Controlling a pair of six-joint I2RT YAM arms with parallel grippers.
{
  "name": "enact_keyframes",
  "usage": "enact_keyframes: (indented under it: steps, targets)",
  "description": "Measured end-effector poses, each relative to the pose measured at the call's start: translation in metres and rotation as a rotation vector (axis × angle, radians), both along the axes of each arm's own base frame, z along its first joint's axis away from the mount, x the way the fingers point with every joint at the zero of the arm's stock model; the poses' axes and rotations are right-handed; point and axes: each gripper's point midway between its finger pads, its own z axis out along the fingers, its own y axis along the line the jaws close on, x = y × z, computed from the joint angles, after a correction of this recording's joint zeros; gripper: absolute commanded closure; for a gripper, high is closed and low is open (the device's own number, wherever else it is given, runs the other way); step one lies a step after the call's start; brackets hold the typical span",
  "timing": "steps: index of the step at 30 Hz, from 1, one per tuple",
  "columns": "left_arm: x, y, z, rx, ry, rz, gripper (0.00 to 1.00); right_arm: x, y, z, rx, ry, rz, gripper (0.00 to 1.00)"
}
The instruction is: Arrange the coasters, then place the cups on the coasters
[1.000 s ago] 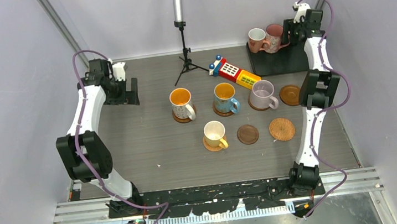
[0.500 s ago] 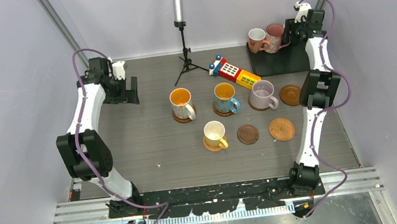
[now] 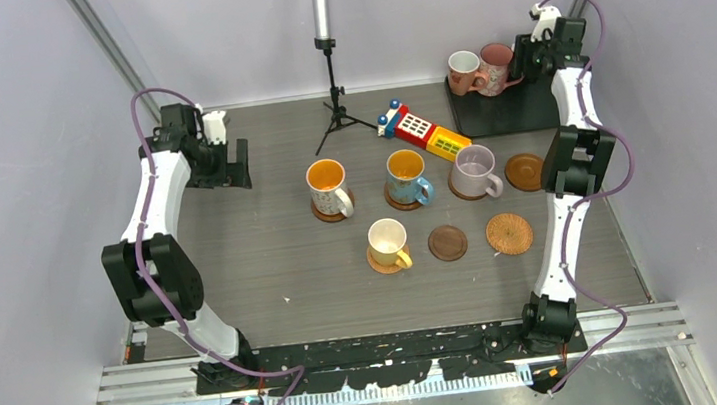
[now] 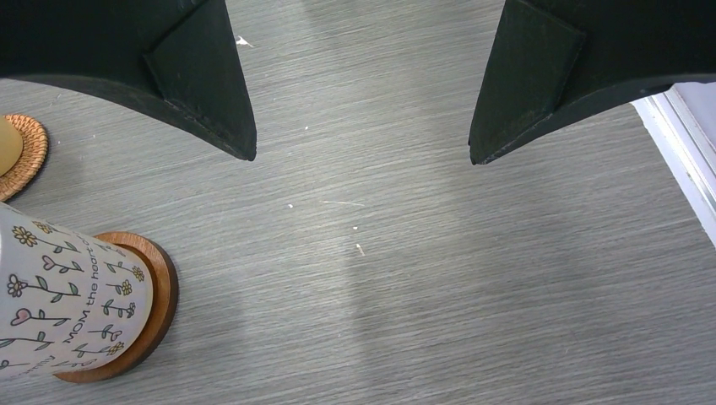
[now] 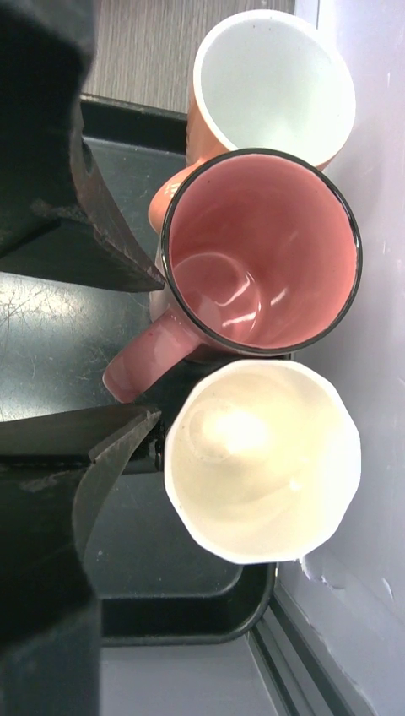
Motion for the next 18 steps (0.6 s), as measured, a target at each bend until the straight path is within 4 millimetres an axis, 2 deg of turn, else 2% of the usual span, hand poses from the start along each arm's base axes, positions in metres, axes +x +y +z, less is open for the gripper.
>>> enact_keyframes:
  steps: [7,14,18]
  targets:
    - [-0.001,0.0,0.0,0.0,0.002,0.0,0.0,-0.002,0.005,-0.012,0.023,0.016,0.02,0.53]
    - [-0.001,0.0,0.0,0.0,0.003,0.0,0.0,-0.014,0.014,-0.04,0.066,0.083,0.039,0.55]
    - [-0.001,0.0,0.0,0.0,0.003,0.0,0.0,-0.017,0.016,-0.042,0.073,0.094,0.039,0.56]
